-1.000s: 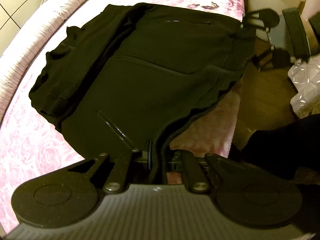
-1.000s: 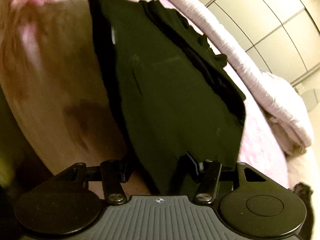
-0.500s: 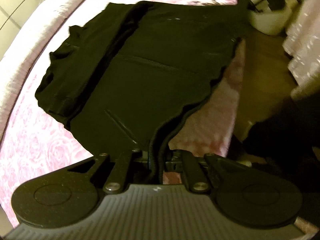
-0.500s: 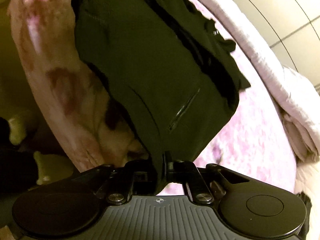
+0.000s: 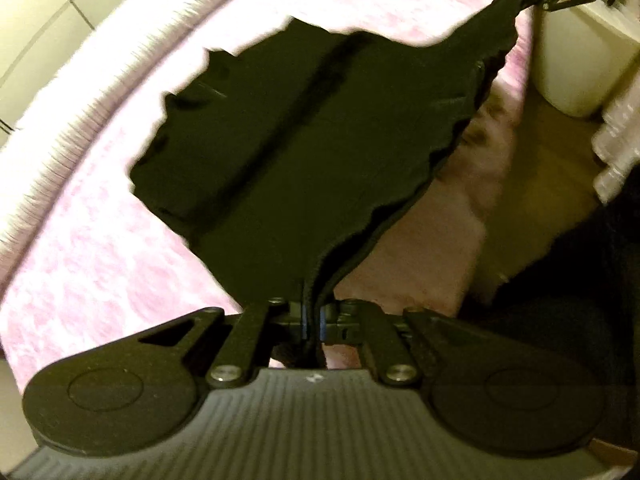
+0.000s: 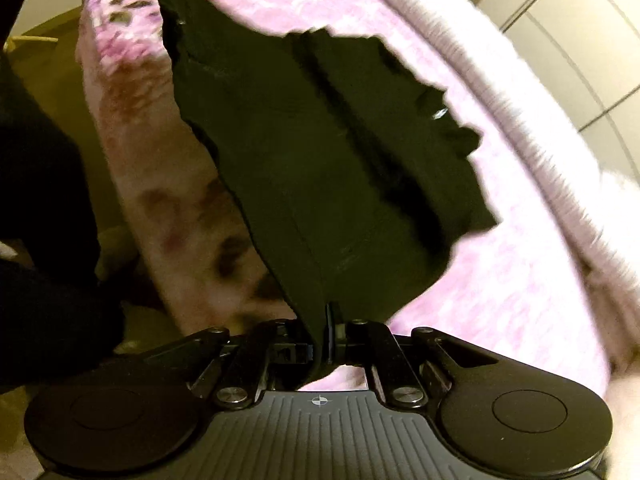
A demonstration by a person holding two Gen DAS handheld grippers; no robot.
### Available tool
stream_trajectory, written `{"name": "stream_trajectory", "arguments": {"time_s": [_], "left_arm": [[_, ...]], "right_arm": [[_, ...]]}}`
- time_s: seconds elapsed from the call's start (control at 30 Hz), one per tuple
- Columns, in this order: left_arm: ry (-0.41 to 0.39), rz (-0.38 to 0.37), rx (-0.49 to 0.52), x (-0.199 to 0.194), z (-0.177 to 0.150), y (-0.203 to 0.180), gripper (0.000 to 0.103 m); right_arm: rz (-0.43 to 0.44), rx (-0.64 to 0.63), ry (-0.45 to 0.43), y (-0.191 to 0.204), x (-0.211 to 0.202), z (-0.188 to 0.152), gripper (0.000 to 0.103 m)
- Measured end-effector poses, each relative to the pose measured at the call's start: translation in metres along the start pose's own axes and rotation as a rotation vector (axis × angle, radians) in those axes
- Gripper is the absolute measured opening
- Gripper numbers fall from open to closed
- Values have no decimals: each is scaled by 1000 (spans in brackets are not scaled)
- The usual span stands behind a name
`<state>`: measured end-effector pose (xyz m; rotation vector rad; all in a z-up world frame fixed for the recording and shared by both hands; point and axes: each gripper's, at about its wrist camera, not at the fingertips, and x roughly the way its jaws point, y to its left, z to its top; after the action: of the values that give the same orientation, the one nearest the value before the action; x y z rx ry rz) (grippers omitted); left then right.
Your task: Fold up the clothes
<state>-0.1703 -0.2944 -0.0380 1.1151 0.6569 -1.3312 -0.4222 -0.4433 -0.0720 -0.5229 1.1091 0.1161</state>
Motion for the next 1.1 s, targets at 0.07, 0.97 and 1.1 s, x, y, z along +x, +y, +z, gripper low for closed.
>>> {"name": "stream_trajectory", "arguments": {"time_s": [0.07, 0.97, 1.1], "left_arm": [[-36, 35, -11, 8, 23, 31, 4], [37, 8, -121, 227, 151, 305, 4], [58, 25, -166, 254, 158, 317, 4]], "right_arm": [[-24, -16, -15, -30, 2, 20, 4], [233, 298, 63, -370, 219, 144, 5], [278, 403, 44, -397, 249, 138, 5]]}}
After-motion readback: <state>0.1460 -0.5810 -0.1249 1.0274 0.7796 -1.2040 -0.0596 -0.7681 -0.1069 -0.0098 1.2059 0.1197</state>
